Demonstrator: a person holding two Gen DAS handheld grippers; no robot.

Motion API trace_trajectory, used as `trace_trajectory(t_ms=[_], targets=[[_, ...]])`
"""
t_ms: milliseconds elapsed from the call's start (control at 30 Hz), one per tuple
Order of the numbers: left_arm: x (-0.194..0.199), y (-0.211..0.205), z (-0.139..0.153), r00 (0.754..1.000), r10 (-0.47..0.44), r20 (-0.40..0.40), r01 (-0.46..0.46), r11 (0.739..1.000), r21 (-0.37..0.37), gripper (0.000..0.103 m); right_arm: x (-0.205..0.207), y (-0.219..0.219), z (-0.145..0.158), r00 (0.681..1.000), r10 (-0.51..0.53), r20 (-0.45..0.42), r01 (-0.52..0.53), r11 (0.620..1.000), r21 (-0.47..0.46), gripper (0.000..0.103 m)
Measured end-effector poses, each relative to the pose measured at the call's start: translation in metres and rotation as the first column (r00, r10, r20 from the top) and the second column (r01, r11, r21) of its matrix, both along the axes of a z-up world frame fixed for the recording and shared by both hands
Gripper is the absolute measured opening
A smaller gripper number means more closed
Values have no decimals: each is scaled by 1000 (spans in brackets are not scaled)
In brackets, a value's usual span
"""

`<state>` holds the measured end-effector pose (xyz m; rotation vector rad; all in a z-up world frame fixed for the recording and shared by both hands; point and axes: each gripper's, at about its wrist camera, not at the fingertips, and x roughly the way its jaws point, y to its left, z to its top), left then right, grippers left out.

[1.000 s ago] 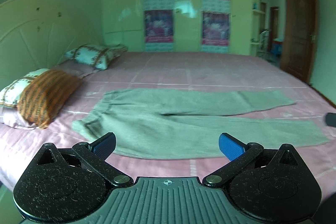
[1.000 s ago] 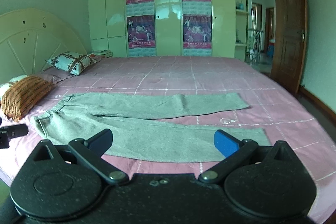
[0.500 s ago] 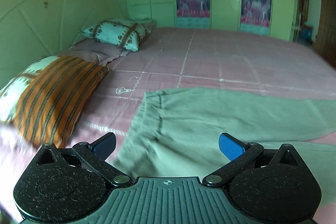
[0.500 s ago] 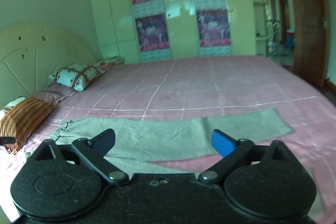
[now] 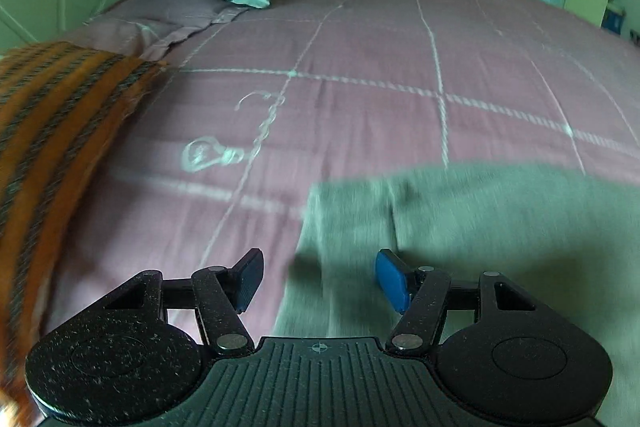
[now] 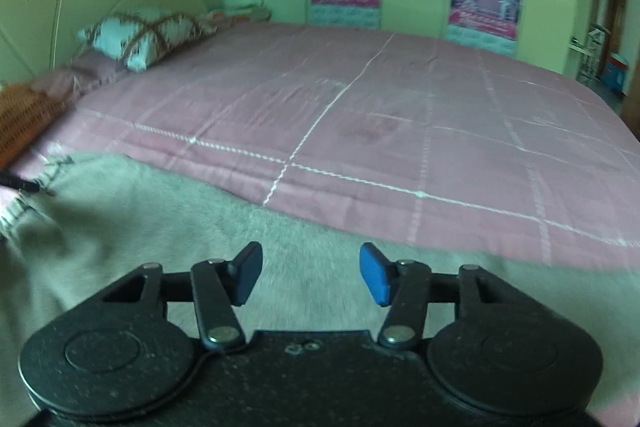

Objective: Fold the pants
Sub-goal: 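Lower both tools to the waistband of the sweatpants and close on it, then lift the waistband with both tools and fold it over toward the leg hems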

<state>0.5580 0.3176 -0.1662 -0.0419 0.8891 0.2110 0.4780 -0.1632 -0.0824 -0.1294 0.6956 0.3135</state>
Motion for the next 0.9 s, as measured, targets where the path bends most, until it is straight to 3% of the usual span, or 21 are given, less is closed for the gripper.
trace_trajectory(t_ms=[67, 100, 133, 167, 367, 400, 433, 500, 600, 667, 767, 900], targets=[[15, 1, -7, 1000, -24, 2, 24, 1000, 4, 64, 22, 10, -15, 1000, 21, -14, -21, 999, -29, 43], [20, 2, -10, 999, -34, -9, 34, 999, 14, 74, 32, 13, -23, 999, 36, -23, -37, 999, -37, 43], [25, 5, -12, 999, -24, -21, 25, 999, 44, 93, 43, 19, -31, 998, 59, -32, -60, 997, -49, 44], [29, 10, -14, 999, -20, -29, 22, 998, 64, 98, 51, 24, -37, 996, 75, -39, -78, 995, -64, 44], [20, 27, -20, 997, -71, 13, 71, 997, -26, 97, 80, 38, -61, 988, 141, -60, -148, 978, -144, 45], [20, 31, -20, 996, -82, 27, 83, 995, -54, 86, 82, 36, -62, 986, 148, -72, -156, 979, -132, 45], [22, 34, -21, 994, -101, 41, 104, 991, -84, 68, 83, 35, -63, 986, 151, -72, -159, 979, -124, 45], [21, 30, -18, 985, -162, 60, 168, 979, -116, 43, 83, 35, -64, 984, 159, -83, -168, 978, -120, 39], [25, 27, -16, 982, -183, 46, 187, 977, -100, 42, 83, 36, -62, 980, 168, -104, -179, 978, -112, 25], [25, 37, -16, 982, -179, 53, 186, 971, -153, 39, 83, 40, -61, 978, 180, -105, -192, 974, -117, 6], [18, 46, -15, 987, -136, 84, 151, 965, -213, 31, 80, 44, -56, 982, 162, -101, -174, 976, -129, 0], [1, 44, -2, 981, -129, 146, 156, 969, -192, 16, 75, 40, -44, 986, 145, -84, -152, 985, -84, 0]])
